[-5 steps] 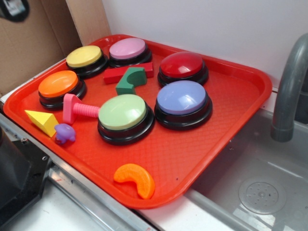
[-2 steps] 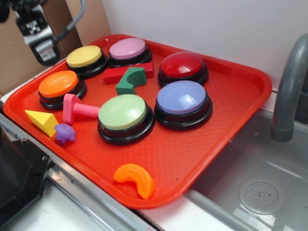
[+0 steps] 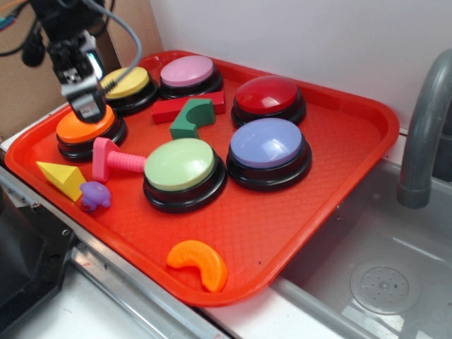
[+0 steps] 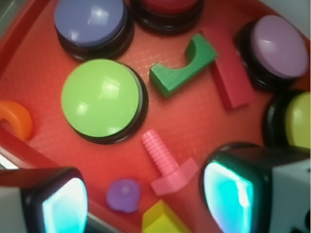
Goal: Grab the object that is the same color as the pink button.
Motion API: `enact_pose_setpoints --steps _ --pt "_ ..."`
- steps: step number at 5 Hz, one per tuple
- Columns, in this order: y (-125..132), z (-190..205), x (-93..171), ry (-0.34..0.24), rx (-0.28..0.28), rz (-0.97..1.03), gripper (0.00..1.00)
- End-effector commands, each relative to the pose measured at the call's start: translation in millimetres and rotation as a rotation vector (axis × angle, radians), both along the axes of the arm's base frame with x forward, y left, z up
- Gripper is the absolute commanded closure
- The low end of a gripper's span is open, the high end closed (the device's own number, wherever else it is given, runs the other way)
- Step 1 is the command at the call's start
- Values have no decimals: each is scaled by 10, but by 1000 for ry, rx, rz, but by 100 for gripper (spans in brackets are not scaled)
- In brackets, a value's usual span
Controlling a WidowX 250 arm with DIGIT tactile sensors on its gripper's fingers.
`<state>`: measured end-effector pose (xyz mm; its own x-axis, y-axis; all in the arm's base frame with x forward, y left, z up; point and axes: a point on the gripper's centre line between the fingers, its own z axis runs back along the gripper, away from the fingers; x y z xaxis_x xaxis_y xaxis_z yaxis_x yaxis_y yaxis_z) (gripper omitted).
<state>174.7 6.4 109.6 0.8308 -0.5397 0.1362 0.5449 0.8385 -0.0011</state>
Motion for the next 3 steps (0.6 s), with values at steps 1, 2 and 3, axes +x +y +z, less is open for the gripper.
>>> enact_pose_setpoints --steps 1,2,3 --pt "74 -309 124 -35 60 -123 0" --pt "79 -471 117 -35 34 -243 0" --pt "56 -562 117 -29 55 -295 0"
